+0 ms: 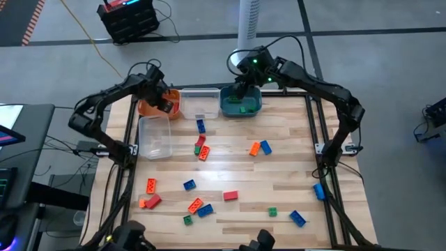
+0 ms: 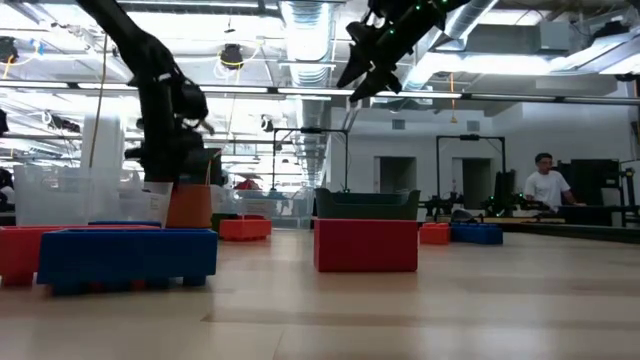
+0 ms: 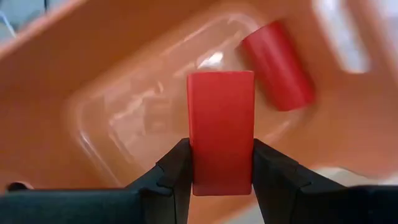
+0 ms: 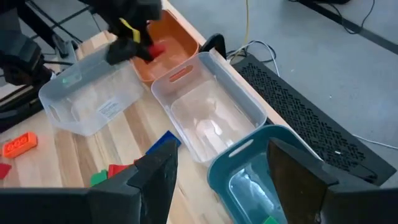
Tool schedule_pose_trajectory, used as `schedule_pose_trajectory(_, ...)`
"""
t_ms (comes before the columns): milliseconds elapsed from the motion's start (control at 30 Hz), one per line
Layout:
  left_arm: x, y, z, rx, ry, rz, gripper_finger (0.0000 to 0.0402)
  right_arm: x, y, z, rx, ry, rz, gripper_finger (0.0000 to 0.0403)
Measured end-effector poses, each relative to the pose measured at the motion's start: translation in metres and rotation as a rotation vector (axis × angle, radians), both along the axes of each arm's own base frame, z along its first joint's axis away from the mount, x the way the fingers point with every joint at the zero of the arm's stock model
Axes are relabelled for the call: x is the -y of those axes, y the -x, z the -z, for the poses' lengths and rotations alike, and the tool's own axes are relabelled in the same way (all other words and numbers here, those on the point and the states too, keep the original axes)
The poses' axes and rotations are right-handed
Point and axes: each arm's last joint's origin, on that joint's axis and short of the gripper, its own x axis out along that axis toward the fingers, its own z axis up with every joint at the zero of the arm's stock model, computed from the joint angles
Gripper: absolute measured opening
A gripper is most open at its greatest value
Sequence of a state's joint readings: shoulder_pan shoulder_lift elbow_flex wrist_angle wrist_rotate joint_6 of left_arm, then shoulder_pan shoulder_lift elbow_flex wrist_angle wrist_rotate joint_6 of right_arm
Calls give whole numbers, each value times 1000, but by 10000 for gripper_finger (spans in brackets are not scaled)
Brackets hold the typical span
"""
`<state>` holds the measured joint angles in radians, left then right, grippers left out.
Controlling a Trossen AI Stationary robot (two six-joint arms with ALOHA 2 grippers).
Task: Sort blocks
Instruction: Put the red block into the orange bin
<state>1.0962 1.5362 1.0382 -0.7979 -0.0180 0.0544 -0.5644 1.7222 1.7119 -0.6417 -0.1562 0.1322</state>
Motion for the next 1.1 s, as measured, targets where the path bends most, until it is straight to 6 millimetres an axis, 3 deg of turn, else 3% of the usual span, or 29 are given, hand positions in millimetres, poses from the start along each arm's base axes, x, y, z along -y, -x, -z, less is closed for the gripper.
schedule_pose_trajectory(133,-7,-2,22,-58,66,-43,148,-1,0,-2,-1,-2,0,254)
schedule_pose_trajectory(267,-10,-5,26,-33,77,-49,192,-3,-1,-3,3,1,-9,254)
schedule_pose_trajectory(367,-8,-4,18,-11,46,-49,217,-5,-2,-3,1,4,-16,254)
schedule_pose_trajectory(500,1,-1,-7,37,-40,-45,226,-6,-2,-3,-1,8,-21,254)
schedule_pose_trajectory(633,29,-16,-39,92,-146,112,218,-5,-2,-3,-12,39,-44,254)
schedule_pose_trajectory(800,77,-52,-56,216,-119,259,200,-3,-1,-3,-30,84,-75,254)
schedule_pose_trajectory(933,111,-79,-57,281,-50,214,191,-3,1,-1,-50,83,-82,254)
schedule_pose_trajectory(1100,141,-112,-43,297,7,102,182,-11,-2,1,-111,160,-184,254)
